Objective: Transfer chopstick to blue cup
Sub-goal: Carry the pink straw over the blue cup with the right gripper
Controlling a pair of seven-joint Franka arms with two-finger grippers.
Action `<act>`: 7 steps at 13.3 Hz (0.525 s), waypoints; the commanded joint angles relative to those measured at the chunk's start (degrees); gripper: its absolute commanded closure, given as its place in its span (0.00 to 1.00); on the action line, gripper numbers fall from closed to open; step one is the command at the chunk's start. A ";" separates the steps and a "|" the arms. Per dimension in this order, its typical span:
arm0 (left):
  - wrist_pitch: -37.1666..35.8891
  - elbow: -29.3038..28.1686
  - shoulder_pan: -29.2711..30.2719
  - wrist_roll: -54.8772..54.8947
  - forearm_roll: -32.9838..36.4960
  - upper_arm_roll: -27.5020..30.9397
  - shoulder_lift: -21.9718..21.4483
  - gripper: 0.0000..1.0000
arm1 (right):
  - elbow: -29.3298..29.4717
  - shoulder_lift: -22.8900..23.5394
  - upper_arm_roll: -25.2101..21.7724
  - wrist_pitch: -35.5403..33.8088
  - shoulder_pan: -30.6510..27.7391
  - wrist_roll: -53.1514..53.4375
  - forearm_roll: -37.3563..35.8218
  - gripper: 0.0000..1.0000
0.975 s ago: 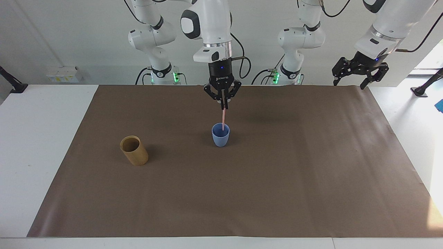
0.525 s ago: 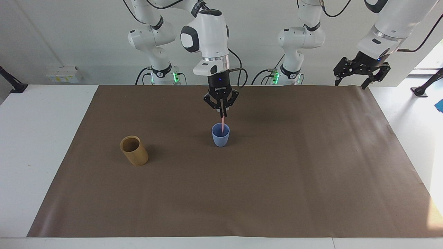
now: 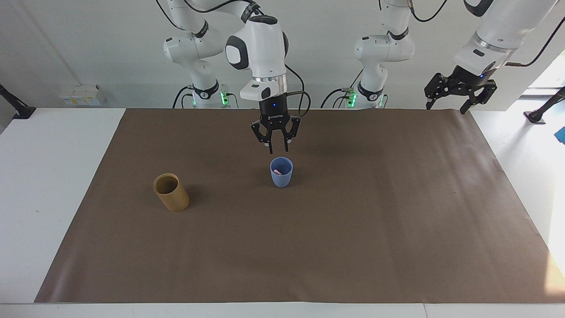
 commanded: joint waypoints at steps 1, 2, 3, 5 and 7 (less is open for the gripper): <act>-0.13 -1.24 1.07 0.59 -0.20 -0.12 -1.32 0.00 | 1.73 1.19 0.41 -0.23 -1.69 4.95 -0.40 0.00; -0.13 -1.24 1.07 0.59 -0.11 -0.12 -1.32 0.00 | 2.35 1.46 0.41 -0.57 -2.21 5.84 -0.40 0.00; -0.13 -1.24 0.99 0.59 -0.11 -0.12 -1.32 0.00 | 2.44 1.20 0.24 -1.88 -3.35 5.59 -0.31 0.00; -0.13 -1.24 0.90 0.59 -0.11 -0.20 -1.32 0.00 | 2.44 -0.11 0.24 -5.74 -5.90 5.32 0.12 0.00; -0.13 -1.24 0.98 0.59 -0.11 -0.20 -1.32 0.00 | 2.88 -1.96 -0.03 -10.22 -9.06 4.54 3.97 0.00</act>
